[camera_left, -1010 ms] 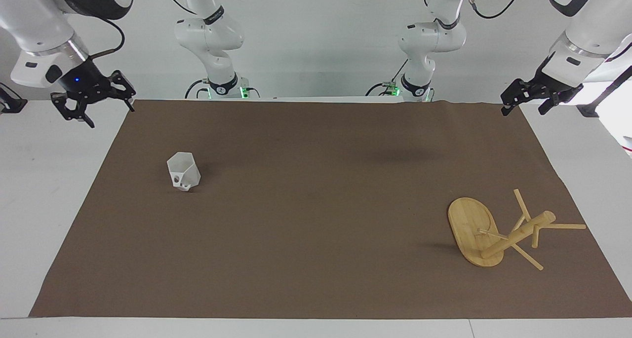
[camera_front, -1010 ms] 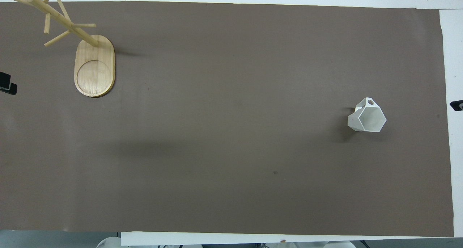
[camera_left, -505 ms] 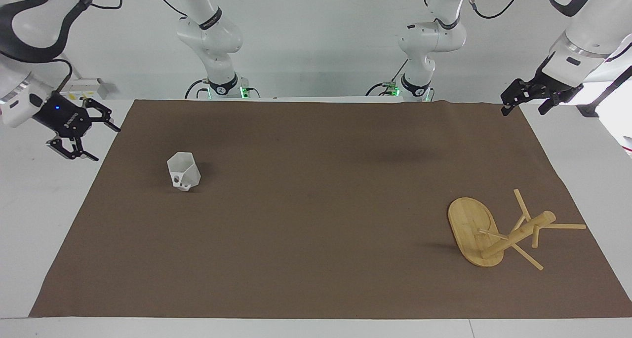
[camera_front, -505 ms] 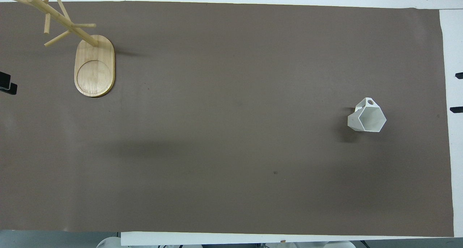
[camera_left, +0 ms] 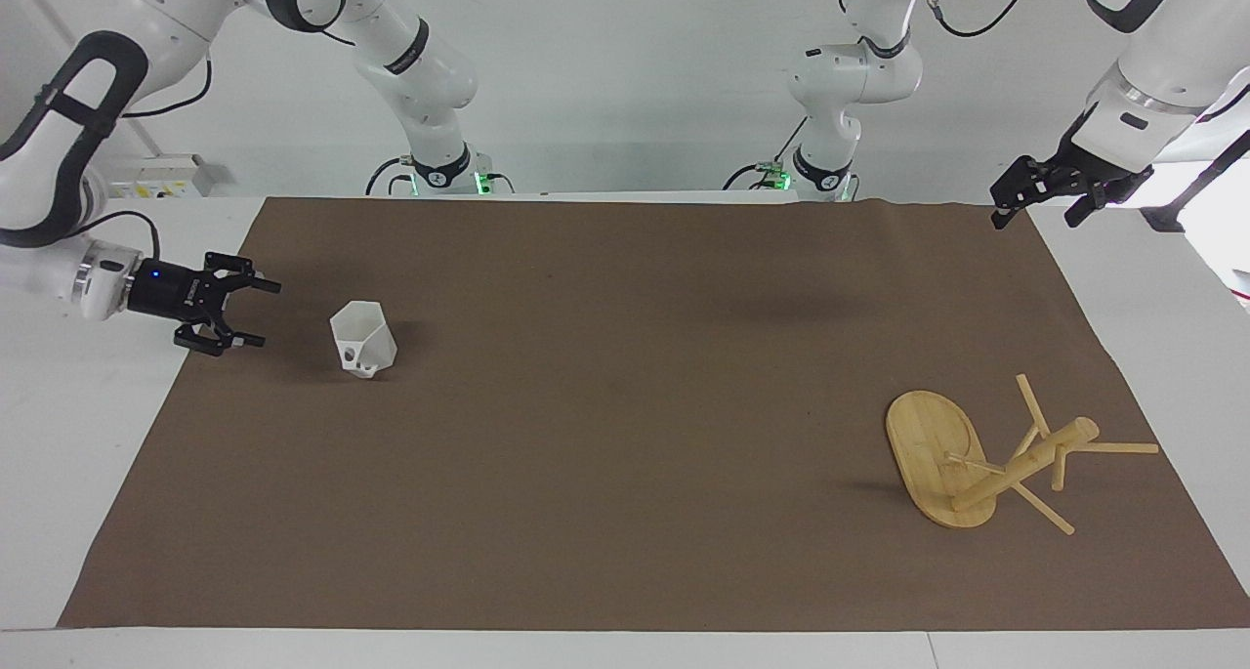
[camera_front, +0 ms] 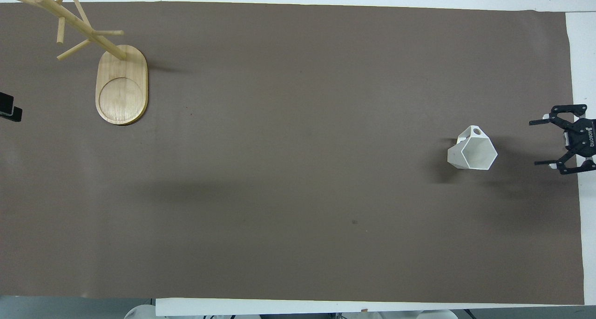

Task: Hang cup on rack
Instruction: 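Reach the right gripper toward the white hexagonal mug, then close the right gripper on the white mug's rim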

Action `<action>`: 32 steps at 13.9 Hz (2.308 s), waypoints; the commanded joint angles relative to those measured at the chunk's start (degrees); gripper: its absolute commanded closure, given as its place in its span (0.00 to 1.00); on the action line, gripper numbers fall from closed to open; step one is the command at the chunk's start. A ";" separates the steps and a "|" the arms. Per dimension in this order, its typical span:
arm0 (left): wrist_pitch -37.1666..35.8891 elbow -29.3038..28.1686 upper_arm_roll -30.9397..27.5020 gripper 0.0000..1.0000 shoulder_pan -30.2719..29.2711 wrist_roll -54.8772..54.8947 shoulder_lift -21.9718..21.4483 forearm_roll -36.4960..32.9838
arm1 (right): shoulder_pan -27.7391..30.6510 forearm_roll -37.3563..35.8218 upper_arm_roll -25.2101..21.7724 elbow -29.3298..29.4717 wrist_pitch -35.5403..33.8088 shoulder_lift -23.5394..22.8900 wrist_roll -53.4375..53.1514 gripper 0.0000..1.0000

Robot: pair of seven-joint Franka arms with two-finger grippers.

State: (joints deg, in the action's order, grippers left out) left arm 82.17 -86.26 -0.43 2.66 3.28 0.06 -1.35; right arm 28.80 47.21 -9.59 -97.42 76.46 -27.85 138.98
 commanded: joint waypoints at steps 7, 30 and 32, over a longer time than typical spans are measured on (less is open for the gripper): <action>0.45 -1.80 -0.10 0.00 -0.11 0.50 -1.55 -0.05 | -1.20 11.85 0.71 -3.47 -2.20 -8.80 15.26 0.01; 0.36 -1.80 -0.10 0.00 -0.11 0.50 -1.55 -0.05 | -3.66 12.02 0.71 -12.36 -0.53 -6.78 14.56 0.01; 0.36 -1.80 -0.10 0.00 -0.20 0.50 -1.55 -0.05 | -4.71 12.02 0.71 -12.62 -0.53 -6.69 14.56 0.01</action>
State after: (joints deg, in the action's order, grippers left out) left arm 82.16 -86.26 -0.43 2.66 3.28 0.06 -1.35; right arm 25.05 57.91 -8.85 -107.55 74.76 -36.36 153.21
